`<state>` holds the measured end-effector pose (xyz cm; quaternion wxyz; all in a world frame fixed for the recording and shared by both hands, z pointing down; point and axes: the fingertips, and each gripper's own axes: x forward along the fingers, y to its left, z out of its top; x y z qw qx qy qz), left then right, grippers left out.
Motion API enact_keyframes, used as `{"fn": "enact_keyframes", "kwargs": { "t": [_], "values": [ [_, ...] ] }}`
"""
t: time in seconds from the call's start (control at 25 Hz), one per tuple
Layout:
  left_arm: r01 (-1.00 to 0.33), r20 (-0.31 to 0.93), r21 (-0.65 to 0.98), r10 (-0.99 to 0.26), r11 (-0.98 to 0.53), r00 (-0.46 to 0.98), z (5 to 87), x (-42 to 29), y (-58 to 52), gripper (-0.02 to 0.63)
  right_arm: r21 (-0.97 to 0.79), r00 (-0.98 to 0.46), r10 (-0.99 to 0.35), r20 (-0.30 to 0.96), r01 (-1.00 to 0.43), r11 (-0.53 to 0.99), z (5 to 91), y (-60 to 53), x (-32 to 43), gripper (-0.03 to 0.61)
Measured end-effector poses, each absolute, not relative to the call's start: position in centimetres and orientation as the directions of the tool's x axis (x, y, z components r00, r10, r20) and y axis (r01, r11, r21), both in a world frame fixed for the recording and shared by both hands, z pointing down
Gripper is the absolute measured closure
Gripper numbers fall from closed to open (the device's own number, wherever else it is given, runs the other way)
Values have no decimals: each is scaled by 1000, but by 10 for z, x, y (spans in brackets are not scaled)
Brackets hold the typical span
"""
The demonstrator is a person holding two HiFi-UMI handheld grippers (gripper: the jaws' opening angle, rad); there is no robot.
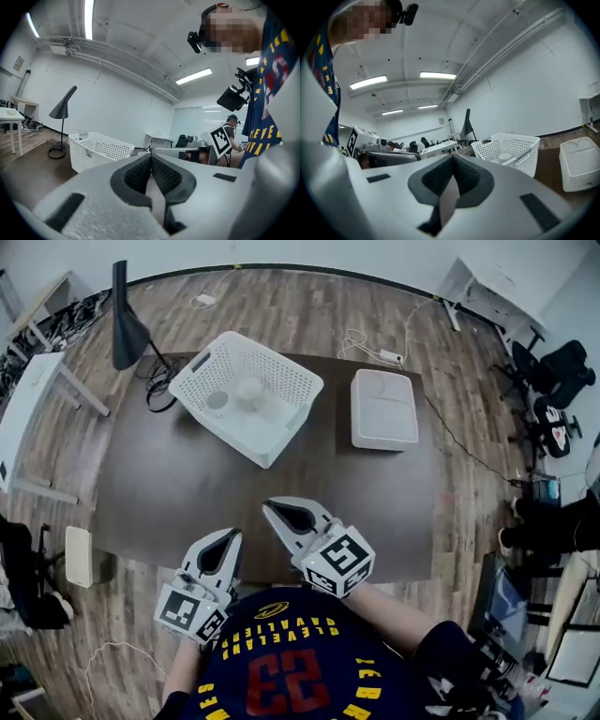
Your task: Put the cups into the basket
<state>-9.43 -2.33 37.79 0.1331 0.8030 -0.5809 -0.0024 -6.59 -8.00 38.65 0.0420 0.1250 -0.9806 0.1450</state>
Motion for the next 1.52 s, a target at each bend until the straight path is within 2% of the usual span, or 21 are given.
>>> {"fn": "enact_keyframes", "kwargs": {
  "t": [0.28,0.48,0.64,0.84,1.52],
  "values": [
    [-903,158,222,-900,-369,407,375,-31,-52,601,-186,-942,-304,143,-328,926,374,-77,-12,565],
    [-882,186,275,-879,-383,440,381,40,-36,601,-155,-923,-339,181,-367,917,372,-57,59,566],
    [-856,190,270,-847,-442,497,388,65,-34,601,-147,-905,-389,174,-415,898,377,-52,84,565],
    [-858,201,270,-846,-437,494,399,77,-17,601,-169,-908,-381,171,-408,897,389,-35,94,565],
    [-920,204,287,-922,-266,330,420,62,44,601,-160,-962,-215,169,-242,957,398,20,74,565]
  ]
}}
